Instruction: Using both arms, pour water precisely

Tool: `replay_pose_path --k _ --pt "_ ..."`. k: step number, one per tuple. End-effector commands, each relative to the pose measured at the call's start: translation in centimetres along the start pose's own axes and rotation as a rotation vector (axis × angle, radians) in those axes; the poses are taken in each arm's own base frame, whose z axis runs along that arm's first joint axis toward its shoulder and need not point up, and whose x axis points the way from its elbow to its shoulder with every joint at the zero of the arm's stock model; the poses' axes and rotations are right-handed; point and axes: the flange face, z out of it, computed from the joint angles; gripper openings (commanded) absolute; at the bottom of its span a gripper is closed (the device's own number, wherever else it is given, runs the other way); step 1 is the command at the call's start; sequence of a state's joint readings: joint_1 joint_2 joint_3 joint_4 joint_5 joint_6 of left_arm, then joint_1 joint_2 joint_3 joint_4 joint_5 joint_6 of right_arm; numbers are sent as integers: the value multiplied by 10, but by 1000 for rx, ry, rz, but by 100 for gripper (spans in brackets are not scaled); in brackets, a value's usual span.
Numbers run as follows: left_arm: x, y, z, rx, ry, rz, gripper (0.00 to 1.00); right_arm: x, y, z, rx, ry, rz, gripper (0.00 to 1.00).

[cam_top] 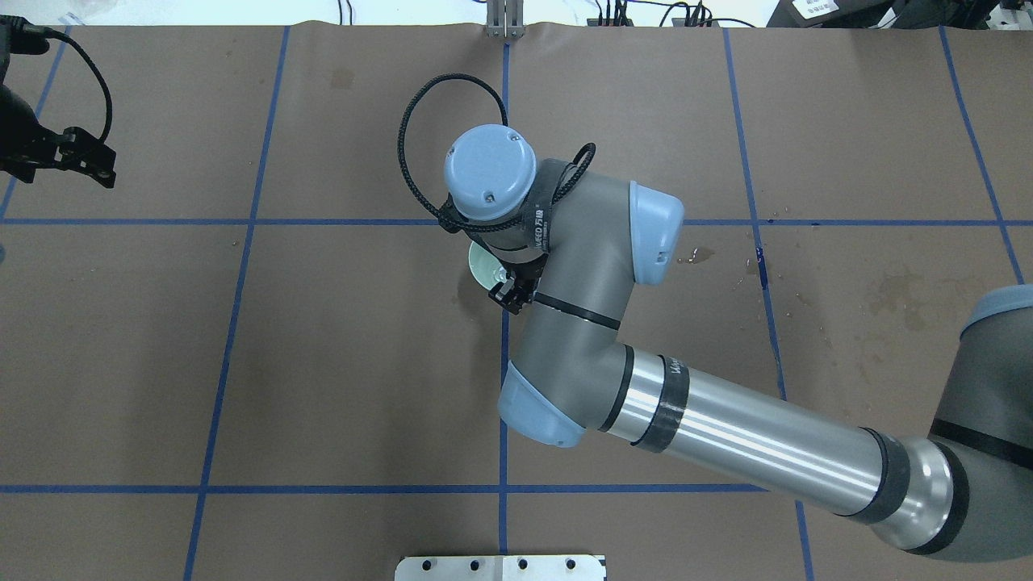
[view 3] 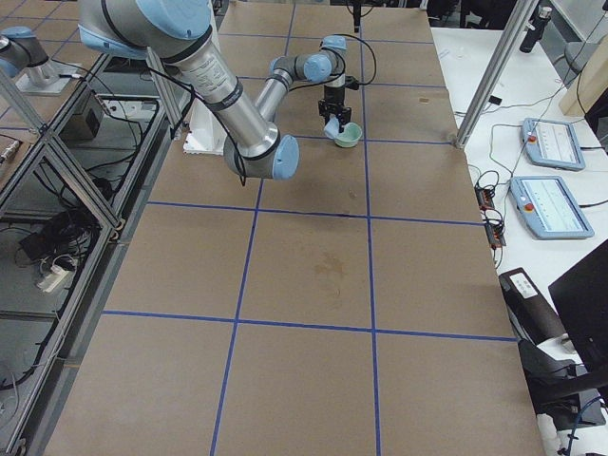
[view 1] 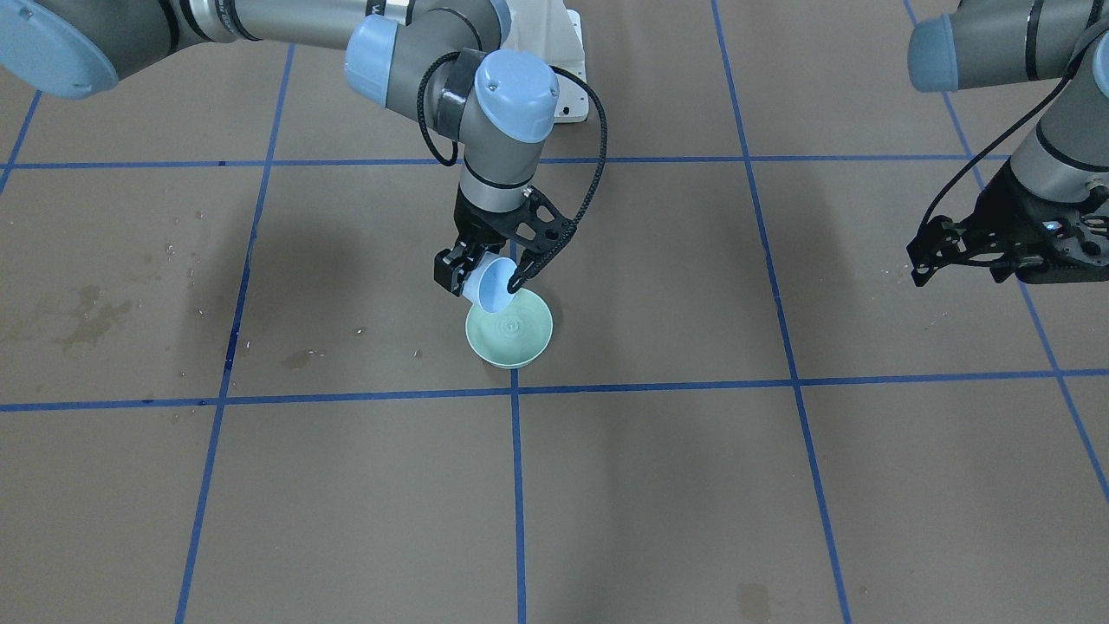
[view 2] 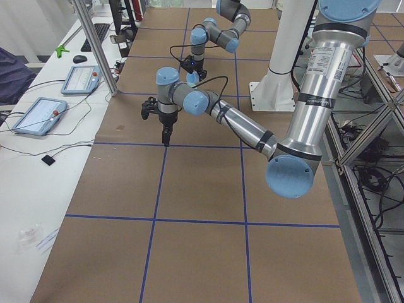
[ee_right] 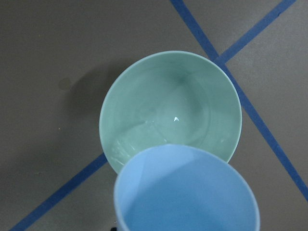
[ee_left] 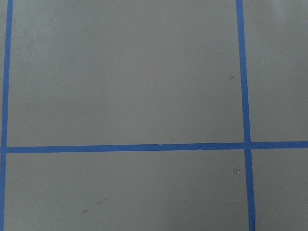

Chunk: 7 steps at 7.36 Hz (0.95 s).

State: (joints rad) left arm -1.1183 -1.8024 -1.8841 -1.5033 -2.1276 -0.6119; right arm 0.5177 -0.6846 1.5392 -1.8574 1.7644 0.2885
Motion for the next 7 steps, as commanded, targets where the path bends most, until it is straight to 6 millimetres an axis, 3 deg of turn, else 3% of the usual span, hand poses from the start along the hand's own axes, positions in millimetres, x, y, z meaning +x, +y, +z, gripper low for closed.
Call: replay_pose_path --k 1,2,4,7 --pt "0 0 -1 2 0 -1 100 12 25 -26 146 -45 88 0" --pt "0 0 -1 2 0 -1 100 21 42 -25 240 -81 128 0" --pt "0 0 -1 1 0 -2 100 49 63 -48 415 -127 219 0" --pt "-2 -2 -4 8 -1 -5 100 96 134 -37 652 -86 435 0"
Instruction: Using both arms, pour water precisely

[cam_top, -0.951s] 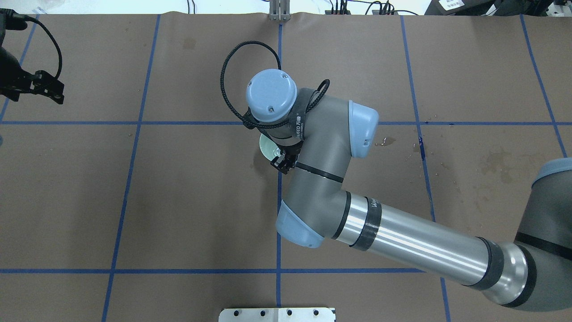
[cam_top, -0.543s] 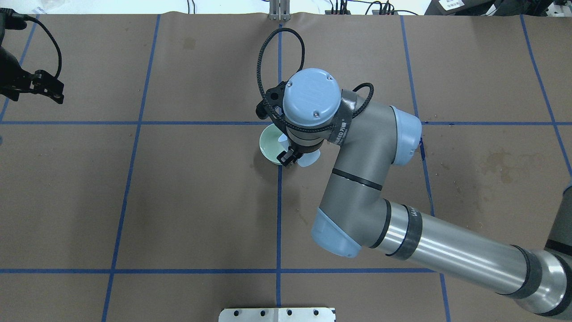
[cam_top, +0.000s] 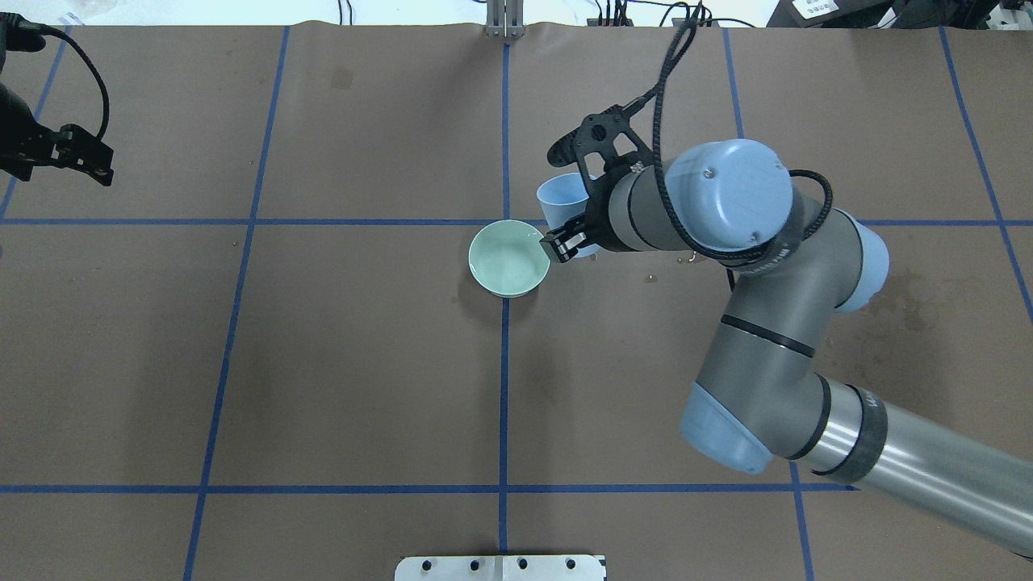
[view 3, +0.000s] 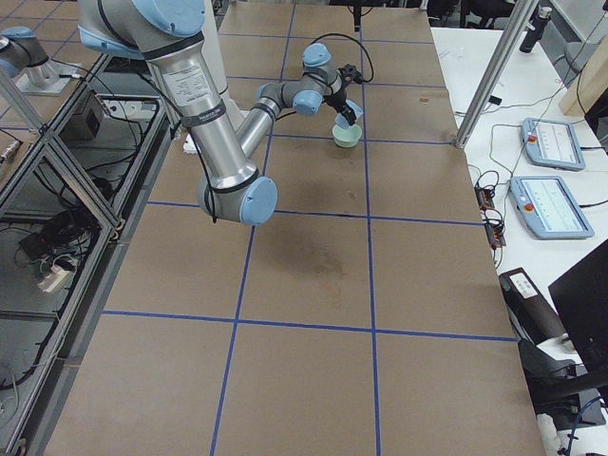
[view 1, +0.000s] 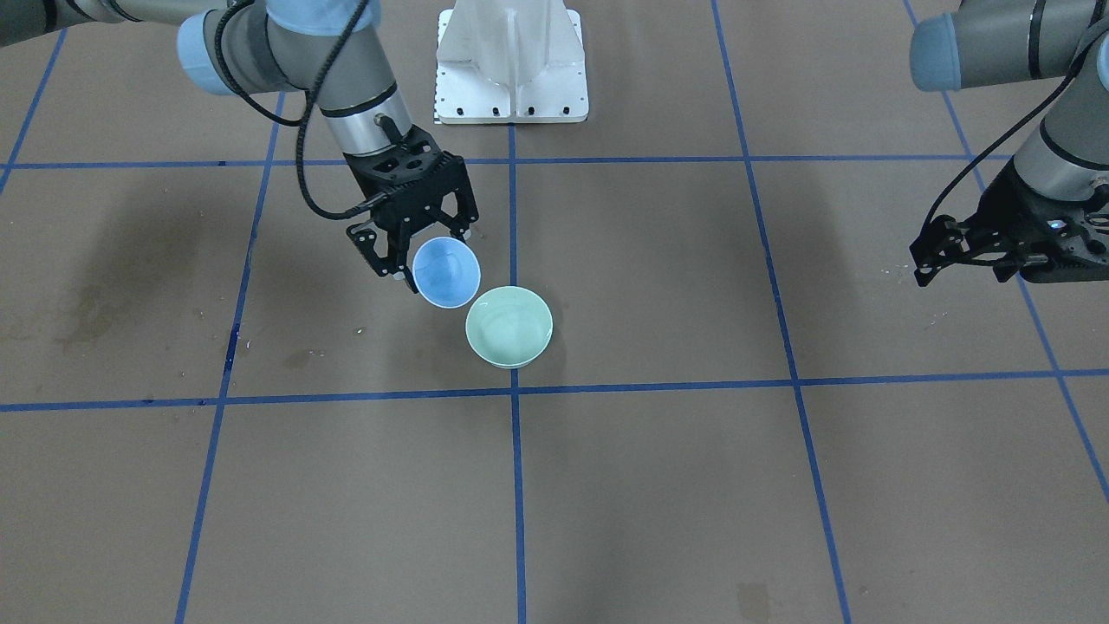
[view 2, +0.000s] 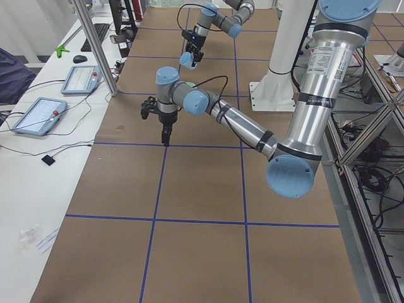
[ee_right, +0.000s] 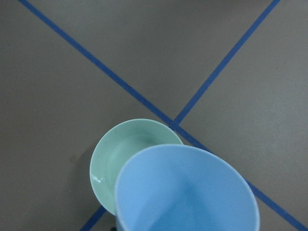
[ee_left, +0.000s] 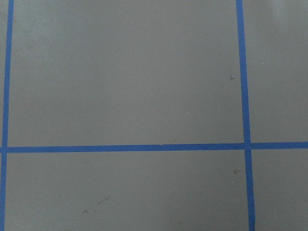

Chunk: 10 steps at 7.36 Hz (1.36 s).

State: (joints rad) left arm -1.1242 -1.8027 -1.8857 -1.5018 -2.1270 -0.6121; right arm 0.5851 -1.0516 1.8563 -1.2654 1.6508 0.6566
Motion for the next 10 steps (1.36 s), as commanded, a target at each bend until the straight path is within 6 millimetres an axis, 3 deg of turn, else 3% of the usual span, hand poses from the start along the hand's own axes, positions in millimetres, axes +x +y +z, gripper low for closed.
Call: replay_pose_path --k 1,2,3,5,6,7,8,10 --pt "0 -1 -2 4 2 0 100 46 31 -32 168 87 141 0" --pt "1 -1 -3 6 3 0 100 84 55 -54 168 157 212 0" --pt "-1 -2 -3 7 1 -3 100 142 90 -64 150 278 245 0" --pt "1 0 -9 14 6 -2 100 233 125 -81 133 479 304 0" --pt "3 2 -14 20 9 -3 100 263 151 -87 150 567 383 0" --pt "3 2 -15 21 9 -3 100 279 164 -92 210 647 454 0" --pt "3 2 -15 21 9 -5 100 300 190 -100 267 723 550 0" --pt "4 2 -16 22 10 -7 100 331 241 -111 343 721 643 0"
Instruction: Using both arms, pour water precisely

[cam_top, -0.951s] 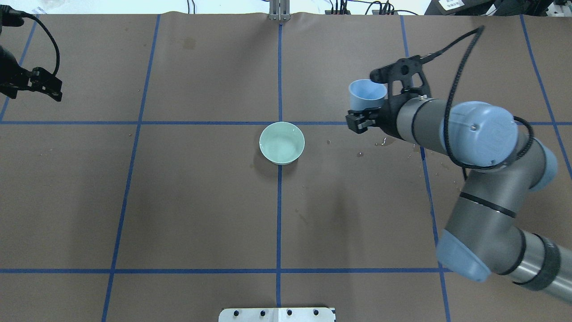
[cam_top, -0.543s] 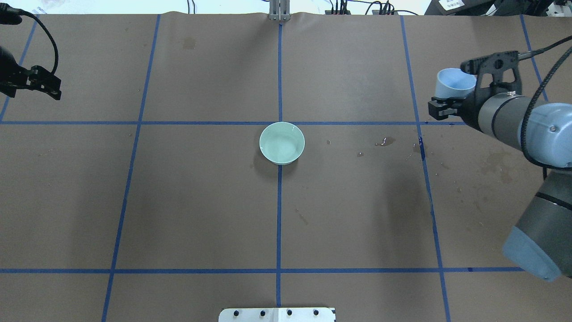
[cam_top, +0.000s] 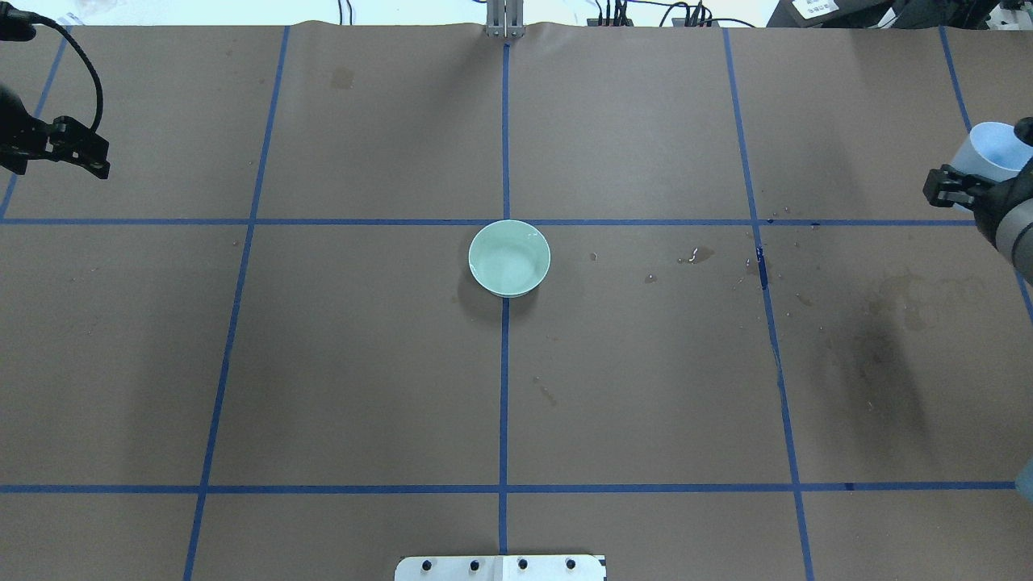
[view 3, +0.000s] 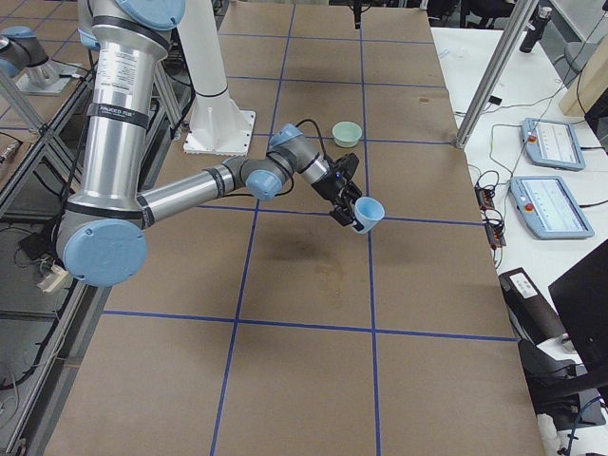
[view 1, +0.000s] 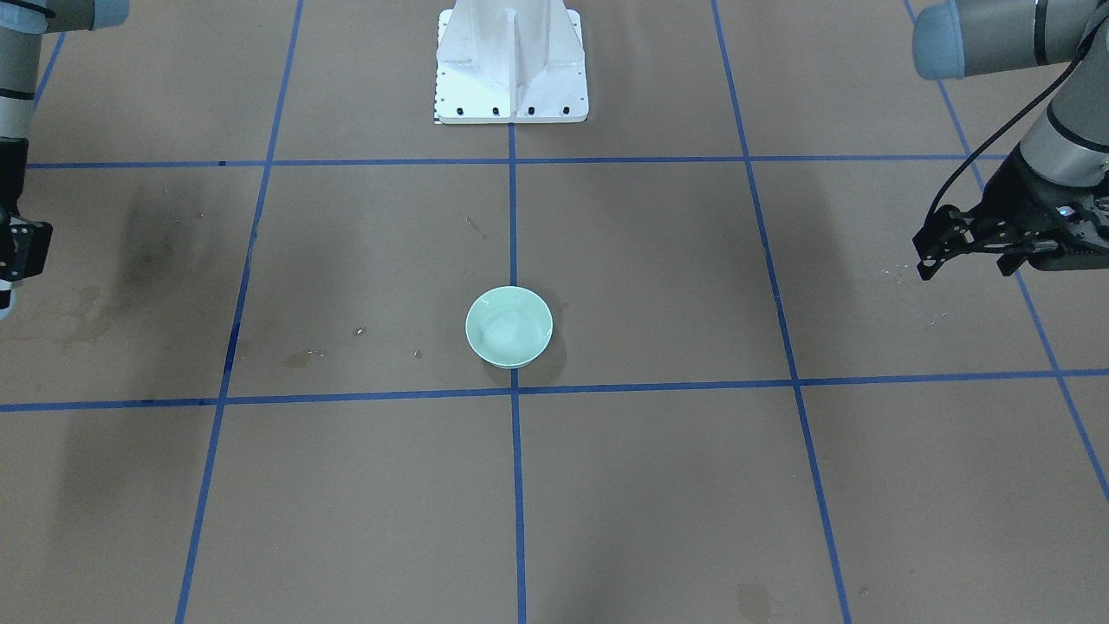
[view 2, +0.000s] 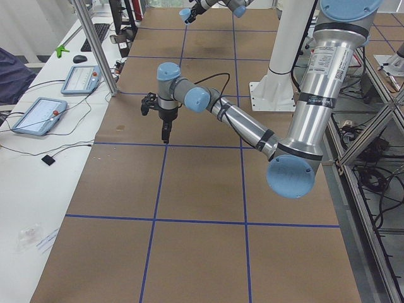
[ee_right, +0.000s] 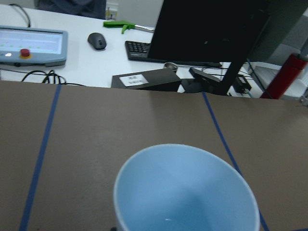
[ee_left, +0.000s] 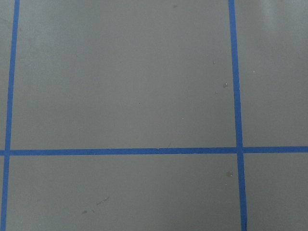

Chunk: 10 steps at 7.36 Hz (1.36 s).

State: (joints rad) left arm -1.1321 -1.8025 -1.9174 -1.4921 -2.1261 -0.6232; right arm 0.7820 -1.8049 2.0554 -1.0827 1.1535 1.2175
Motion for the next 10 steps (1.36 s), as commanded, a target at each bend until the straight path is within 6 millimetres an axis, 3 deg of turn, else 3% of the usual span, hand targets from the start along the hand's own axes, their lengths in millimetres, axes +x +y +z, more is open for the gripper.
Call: replay_pose_path --k 1,3,6,7,9,10 --pt "0 0 -1 0 0 -4 100 50 34 23 78 23 86 0" --pt "1 1 -2 3 1 -2 100 40 68 31 135 20 144 0" --pt "1 1 -2 2 0 -2 100 22 138 40 213 -9 116 0" --pt "0 0 -1 1 -1 -2 100 8 159 53 251 -16 86 0" --pt "0 0 0 0 -2 -2 100 27 184 75 270 -8 59 0" --pt "0 0 -1 1 -1 -1 100 27 187 76 262 -20 62 0"
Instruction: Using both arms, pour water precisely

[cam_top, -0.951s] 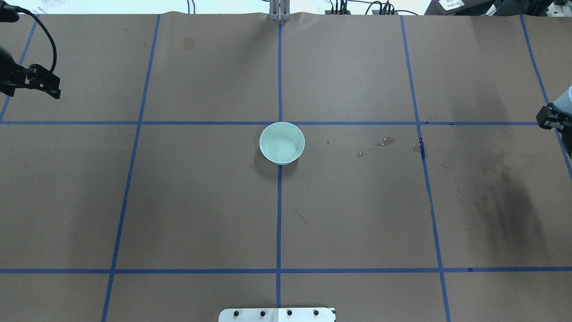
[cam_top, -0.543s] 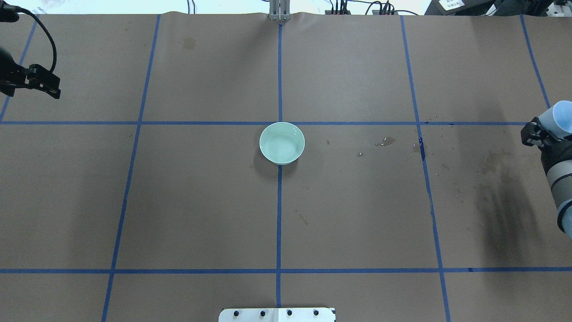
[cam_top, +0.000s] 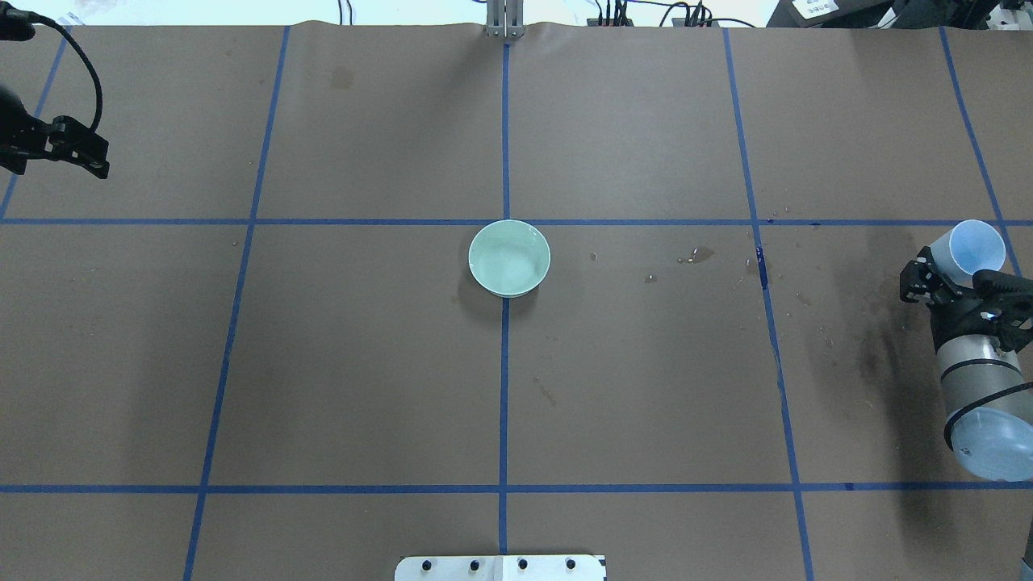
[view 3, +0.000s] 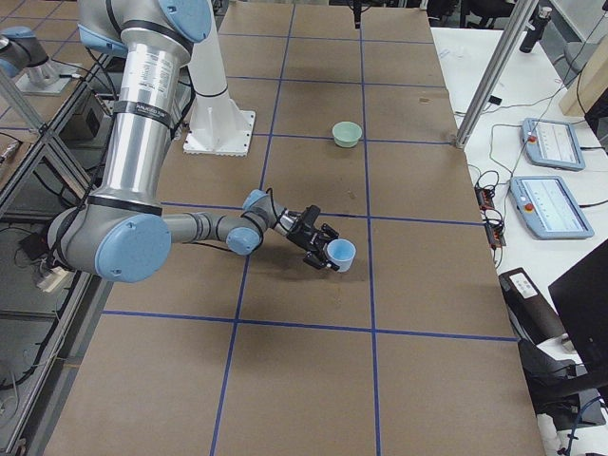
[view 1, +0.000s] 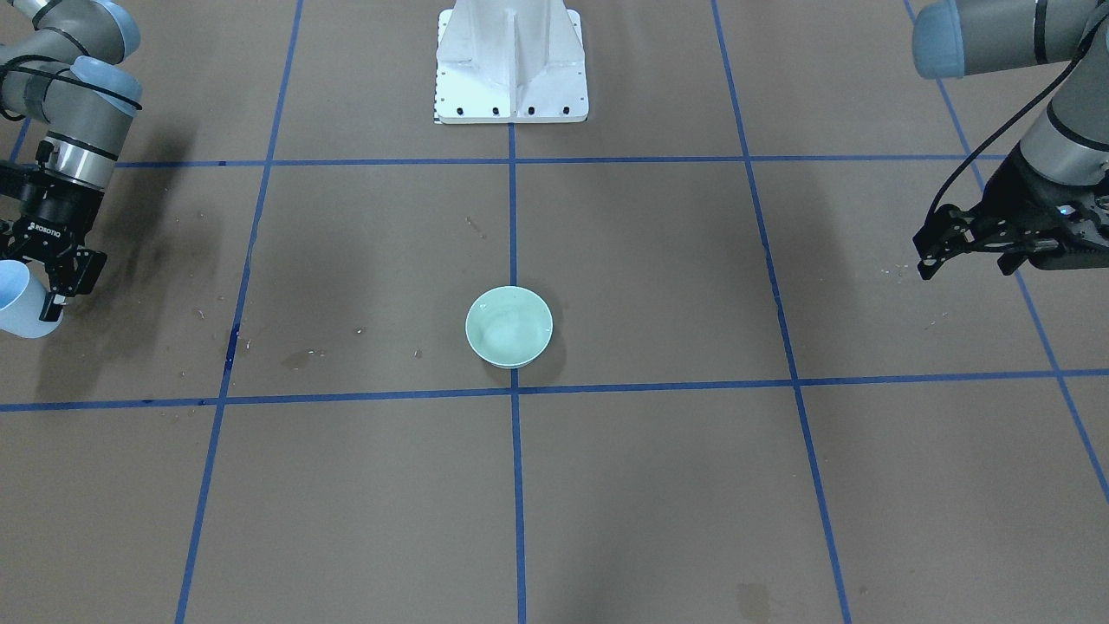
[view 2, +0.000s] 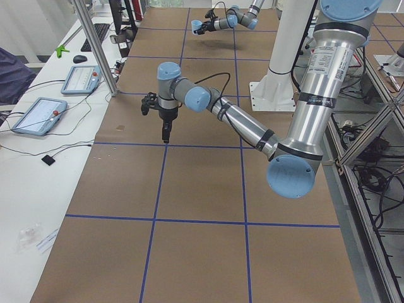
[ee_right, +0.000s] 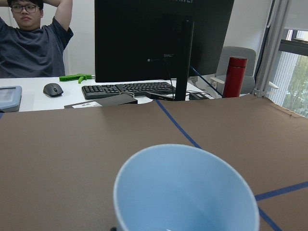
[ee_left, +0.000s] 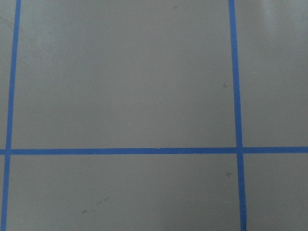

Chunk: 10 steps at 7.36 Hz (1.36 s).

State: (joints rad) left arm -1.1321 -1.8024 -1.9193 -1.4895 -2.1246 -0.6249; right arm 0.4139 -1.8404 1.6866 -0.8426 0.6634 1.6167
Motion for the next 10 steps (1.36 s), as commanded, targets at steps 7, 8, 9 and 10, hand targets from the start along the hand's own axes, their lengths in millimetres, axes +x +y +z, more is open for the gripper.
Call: replay_pose_path --k 7,8,9,10 --pt "0 0 -1 2 1 2 100 10 36 0 -38 -17 -58 0" --pt "0 0 -1 2 1 2 100 17 42 4 -38 -8 -76 0" --pt "1 0 -1 3 2 3 100 17 42 4 -36 -11 -70 24" --pt "1 0 -1 3 2 3 100 19 42 4 -36 -12 -73 49"
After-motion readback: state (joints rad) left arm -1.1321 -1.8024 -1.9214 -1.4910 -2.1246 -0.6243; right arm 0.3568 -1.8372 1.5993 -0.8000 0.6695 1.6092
